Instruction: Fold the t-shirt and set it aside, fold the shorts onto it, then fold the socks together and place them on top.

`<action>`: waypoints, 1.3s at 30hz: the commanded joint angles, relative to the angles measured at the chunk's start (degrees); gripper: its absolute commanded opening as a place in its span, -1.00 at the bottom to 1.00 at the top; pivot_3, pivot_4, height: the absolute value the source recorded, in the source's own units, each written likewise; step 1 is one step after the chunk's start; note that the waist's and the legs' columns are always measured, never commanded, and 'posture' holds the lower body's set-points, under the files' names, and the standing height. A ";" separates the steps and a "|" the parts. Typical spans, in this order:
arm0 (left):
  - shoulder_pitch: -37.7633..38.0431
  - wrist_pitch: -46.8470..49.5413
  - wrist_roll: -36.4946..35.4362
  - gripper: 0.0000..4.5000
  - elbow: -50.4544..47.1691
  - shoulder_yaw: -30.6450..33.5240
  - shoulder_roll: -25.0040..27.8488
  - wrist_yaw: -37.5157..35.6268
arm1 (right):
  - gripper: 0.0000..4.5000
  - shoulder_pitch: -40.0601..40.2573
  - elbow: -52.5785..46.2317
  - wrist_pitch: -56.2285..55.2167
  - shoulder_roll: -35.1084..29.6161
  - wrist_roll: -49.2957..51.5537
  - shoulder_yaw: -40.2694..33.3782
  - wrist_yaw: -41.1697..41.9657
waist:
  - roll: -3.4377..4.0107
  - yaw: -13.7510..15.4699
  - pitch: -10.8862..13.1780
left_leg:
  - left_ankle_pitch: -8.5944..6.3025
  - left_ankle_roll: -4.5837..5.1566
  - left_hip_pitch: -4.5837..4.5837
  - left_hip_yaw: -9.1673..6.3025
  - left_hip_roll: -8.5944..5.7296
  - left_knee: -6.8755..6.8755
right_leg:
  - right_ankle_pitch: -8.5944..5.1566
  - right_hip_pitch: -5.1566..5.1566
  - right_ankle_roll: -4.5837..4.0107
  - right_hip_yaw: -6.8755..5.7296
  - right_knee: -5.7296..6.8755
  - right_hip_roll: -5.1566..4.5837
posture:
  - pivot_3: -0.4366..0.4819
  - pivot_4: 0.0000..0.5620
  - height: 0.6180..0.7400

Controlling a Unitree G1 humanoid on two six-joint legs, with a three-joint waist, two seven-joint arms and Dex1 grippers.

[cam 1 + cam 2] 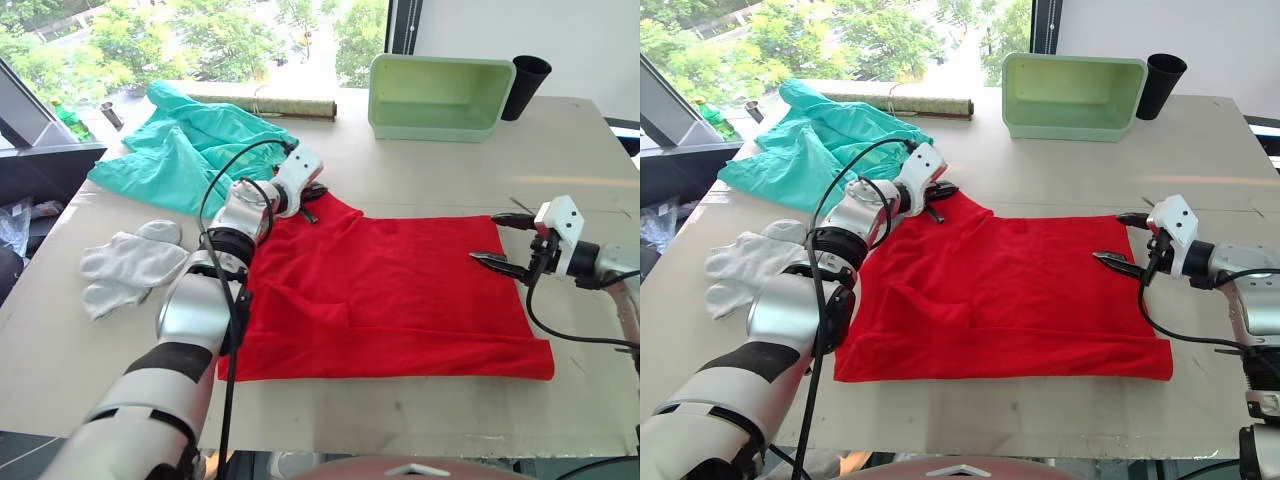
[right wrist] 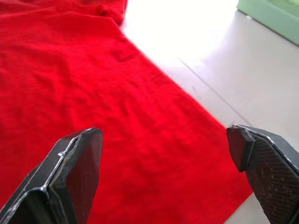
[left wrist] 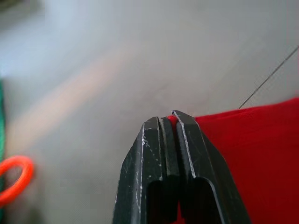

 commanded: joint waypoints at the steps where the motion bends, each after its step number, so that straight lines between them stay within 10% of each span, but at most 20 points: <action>1: -0.49 0.57 -0.22 -0.99 -10.25 -0.93 0.00 -3.13 | 1.00 -1.90 1.43 -1.57 0.21 -1.90 0.01 -2.17 | 0.00 -0.03 0.00 | 0.00 0.00 0.00 0.00 0.00 0.00 | 0.00 0.00 0.00 0.00 0.00 0.00 | -0.05 -0.47 1.00; 9: 8.95 11.42 -0.90 -0.99 -36.84 -2.69 1.94 -7.20 | 1.00 -8.82 11.99 -1.94 2.63 -4.39 0.15 -6.31 | 0.02 -0.44 0.00 | 0.01 -0.01 0.05 0.07 0.04 -0.01 | 0.00 -0.03 0.00 0.10 0.04 0.02 | -0.05 -0.47 1.00; 24: 16.21 20.71 -2.53 -0.99 -51.57 -0.83 7.81 -6.00 | 1.00 -27.00 44.74 -1.09 3.18 -8.62 2.37 -2.65 | 0.05 -1.44 0.01 | 0.01 -0.01 0.06 0.14 0.05 -0.03 | 0.01 -0.08 -0.01 0.18 0.10 -0.01 | -0.05 -0.47 1.00; 39: 28.32 37.53 -21.46 -0.99 -80.63 6.73 16.44 -14.46 | 1.00 -27.99 46.60 -0.35 2.72 -9.20 2.20 5.33 | 0.06 -1.59 0.02 | 0.02 -0.03 0.17 0.18 0.09 -0.10 | 0.01 -0.09 -0.01 0.31 0.21 -0.04 | -0.05 -0.47 1.00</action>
